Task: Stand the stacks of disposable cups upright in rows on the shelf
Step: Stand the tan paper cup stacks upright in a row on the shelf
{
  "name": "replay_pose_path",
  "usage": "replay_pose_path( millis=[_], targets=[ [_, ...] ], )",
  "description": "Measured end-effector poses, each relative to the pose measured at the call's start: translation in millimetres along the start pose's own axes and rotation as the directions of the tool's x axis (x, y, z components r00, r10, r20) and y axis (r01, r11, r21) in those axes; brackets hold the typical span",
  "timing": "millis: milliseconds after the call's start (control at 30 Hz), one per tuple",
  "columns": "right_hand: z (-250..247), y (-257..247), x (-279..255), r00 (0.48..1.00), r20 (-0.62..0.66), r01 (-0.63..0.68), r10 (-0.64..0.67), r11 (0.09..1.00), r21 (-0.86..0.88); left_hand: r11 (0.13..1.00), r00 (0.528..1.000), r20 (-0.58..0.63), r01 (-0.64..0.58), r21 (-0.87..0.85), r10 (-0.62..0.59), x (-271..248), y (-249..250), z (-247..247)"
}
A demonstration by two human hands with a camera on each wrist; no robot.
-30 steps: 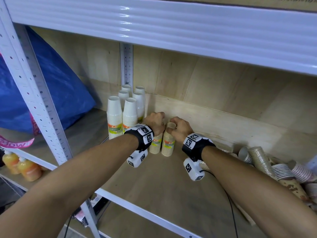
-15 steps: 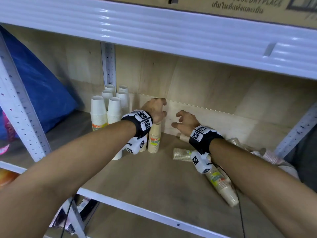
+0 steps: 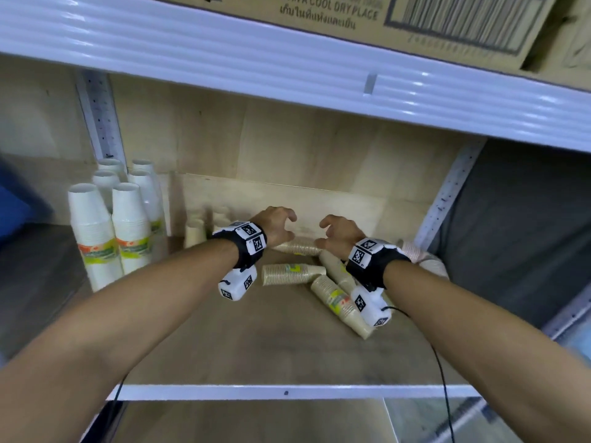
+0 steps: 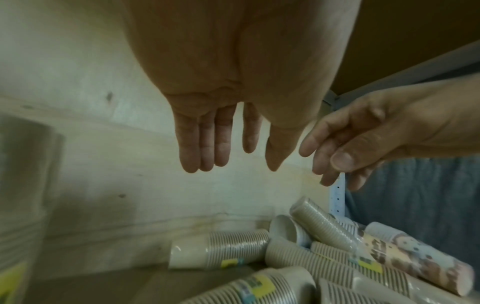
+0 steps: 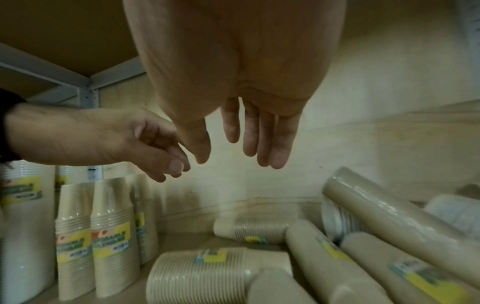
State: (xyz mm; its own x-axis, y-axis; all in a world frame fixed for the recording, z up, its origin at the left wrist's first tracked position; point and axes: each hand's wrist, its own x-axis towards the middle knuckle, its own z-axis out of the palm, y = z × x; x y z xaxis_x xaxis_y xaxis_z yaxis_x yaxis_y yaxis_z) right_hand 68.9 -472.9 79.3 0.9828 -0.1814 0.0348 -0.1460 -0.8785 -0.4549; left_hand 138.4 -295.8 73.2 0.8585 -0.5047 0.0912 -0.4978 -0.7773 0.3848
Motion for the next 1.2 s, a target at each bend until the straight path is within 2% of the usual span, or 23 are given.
replay_pose_path(
  millis=[133, 333, 667, 967, 1200],
  targets=[
    [6, 26, -20, 1.000, -0.011, -0.024, 0.023, 0.996, -0.090, 0.999, 0.997, 0.063, -0.044, 0.000, 0.044, 0, 6, 24],
    [22, 59, -46, 0.992, 0.036, -0.119, 0.125, 0.985, -0.127, 0.998, 0.990, 0.124, -0.067, 0.015, 0.065, 3, 9, 56],
    [62, 98, -70, 0.971, 0.064, -0.226, 0.232, 0.970, -0.090, 0.997, 0.985, 0.164, -0.067, 0.034, 0.060, 11, -2, 91],
    [84, 110, -78, 0.974, 0.001, -0.225, 0.227, 0.963, -0.150, 0.994, 0.985, 0.164, -0.069, 0.086, 0.054, 16, -10, 108],
    [83, 108, -82, 0.970, 0.066, -0.212, 0.234, 0.948, -0.237, 0.995, 0.984, 0.170, -0.066, 0.081, 0.051, 16, -13, 110]
  ],
)
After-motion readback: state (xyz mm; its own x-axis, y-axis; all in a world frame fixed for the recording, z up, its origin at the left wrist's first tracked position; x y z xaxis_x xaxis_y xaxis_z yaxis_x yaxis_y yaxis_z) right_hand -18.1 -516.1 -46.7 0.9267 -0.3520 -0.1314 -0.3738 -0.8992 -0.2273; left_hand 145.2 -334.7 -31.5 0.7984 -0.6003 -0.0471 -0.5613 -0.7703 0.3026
